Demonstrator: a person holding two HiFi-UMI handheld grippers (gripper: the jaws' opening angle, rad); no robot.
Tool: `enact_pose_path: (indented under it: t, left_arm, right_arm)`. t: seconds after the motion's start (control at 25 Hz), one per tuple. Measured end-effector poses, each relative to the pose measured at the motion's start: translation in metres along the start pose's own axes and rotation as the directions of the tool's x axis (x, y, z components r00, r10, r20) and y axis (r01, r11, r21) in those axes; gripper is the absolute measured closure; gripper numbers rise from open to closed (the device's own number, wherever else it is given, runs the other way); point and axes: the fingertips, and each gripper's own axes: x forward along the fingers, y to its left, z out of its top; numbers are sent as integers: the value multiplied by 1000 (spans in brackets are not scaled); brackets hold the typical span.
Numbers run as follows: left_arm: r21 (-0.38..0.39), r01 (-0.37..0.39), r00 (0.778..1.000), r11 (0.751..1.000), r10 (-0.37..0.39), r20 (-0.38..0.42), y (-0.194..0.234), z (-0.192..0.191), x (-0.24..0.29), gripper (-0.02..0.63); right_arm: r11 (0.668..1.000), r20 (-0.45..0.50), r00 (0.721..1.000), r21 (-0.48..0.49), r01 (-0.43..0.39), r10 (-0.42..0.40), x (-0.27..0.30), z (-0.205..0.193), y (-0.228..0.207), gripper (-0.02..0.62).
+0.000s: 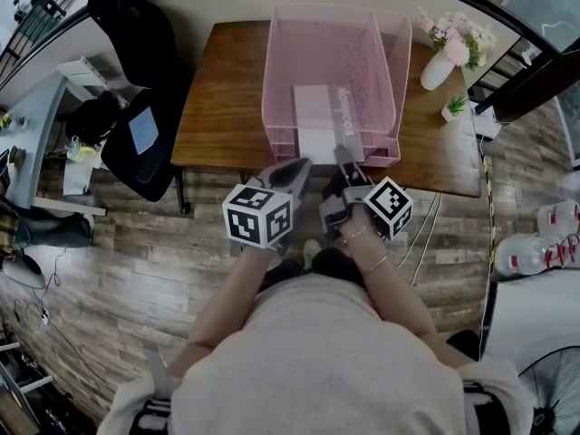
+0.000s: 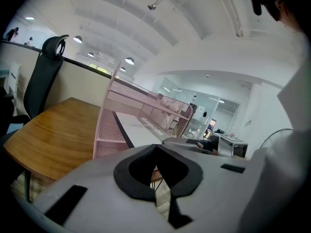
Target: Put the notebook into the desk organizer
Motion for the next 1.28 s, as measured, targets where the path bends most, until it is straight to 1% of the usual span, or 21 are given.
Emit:
enact_pose_path:
  t: [0.12, 0.32, 0.52, 0.68, 0.84, 1.0, 1.08, 1.28]
  left_arm:
    - [1, -1, 1000, 1000, 1, 2, 0, 0, -1, 595]
    - [-4, 12, 1000, 1000, -12, 12, -3, -4, -5, 595]
    - [-7, 15, 1000, 1000, -15, 16, -6, -9, -10, 595]
    - [-10, 18, 1000, 1000, -17, 18, -7, -11, -13, 595]
    - [22, 12, 1000, 1000, -12, 15, -10, -15, -14, 595]
    - [-1, 13, 1000, 1000, -13, 15, -9, -19, -14, 595]
    - [-9, 8, 1000, 1000, -8, 17, -6, -19, -14, 595]
    - [-28, 5, 1000, 1000, -4, 22, -2, -18, -11, 595]
  right_arm:
    - [1000, 0, 1000, -15, 0, 0, -4, -1, 1, 495]
    - [993, -32, 999, -113, -16, 12, -10, -10, 11, 495]
    - [985, -67, 998, -168, -26, 15, -18, -22, 14, 508]
    - [976, -88, 996, -216, -33, 14, -22, -28, 16, 536]
    - [963, -83, 997, -269, -23, 1, -24, -30, 16, 541]
    - [948, -81, 997, -317, -22, -4, -24, -31, 19, 543]
    - [943, -83, 997, -333, -23, -5, -22, -31, 19, 543]
    - [943, -98, 995, -333, -21, -12, -16, -32, 16, 556]
